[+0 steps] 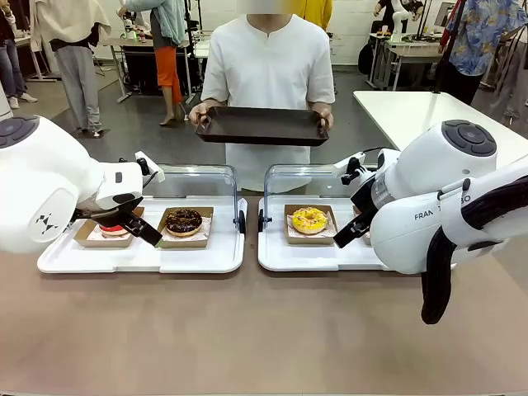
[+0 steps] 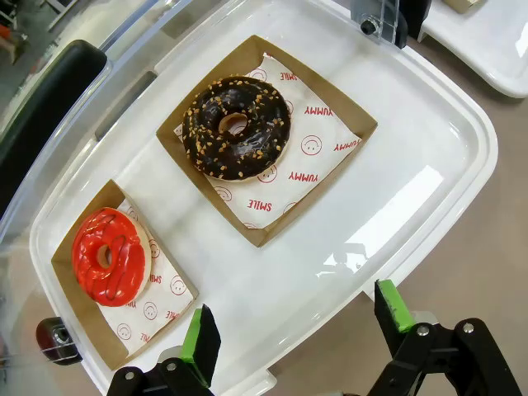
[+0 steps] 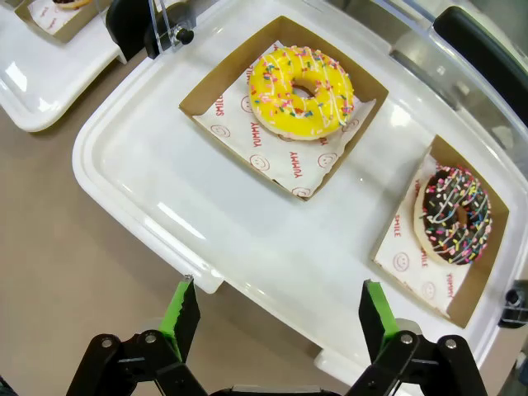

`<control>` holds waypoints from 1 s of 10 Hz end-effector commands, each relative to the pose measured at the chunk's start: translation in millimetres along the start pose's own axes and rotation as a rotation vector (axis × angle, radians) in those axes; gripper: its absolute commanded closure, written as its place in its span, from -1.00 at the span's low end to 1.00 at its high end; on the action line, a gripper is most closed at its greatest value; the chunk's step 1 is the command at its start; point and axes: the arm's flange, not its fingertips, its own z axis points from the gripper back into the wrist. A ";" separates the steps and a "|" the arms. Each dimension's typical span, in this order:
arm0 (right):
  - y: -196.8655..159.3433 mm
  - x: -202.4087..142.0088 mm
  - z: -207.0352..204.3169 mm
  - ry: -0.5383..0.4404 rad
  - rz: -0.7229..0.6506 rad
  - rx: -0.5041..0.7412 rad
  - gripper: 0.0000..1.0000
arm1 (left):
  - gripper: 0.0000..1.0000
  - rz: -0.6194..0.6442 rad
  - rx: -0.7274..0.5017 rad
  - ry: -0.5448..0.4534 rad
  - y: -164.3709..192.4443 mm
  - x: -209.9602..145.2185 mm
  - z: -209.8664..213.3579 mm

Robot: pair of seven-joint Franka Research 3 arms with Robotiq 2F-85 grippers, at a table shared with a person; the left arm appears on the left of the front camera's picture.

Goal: Provide the desired donut to the person.
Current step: Pick up and lift the Paper togo box containing the Donut pointed at by the person.

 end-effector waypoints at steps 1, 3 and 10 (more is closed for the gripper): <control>0.1 0.0 0.0 0.000 0.000 0.000 -1.00 | -1.00 0.000 0.000 0.000 0.0 -0.1 0.0; 0.1 0.0 0.0 0.000 0.000 0.000 -1.00 | -1.00 0.000 0.000 0.000 0.0 -0.1 0.0; -36.8 -6.1 119.7 -0.154 0.062 0.234 -1.00 | -1.00 -0.063 -0.200 -0.173 47.5 -0.1 108.0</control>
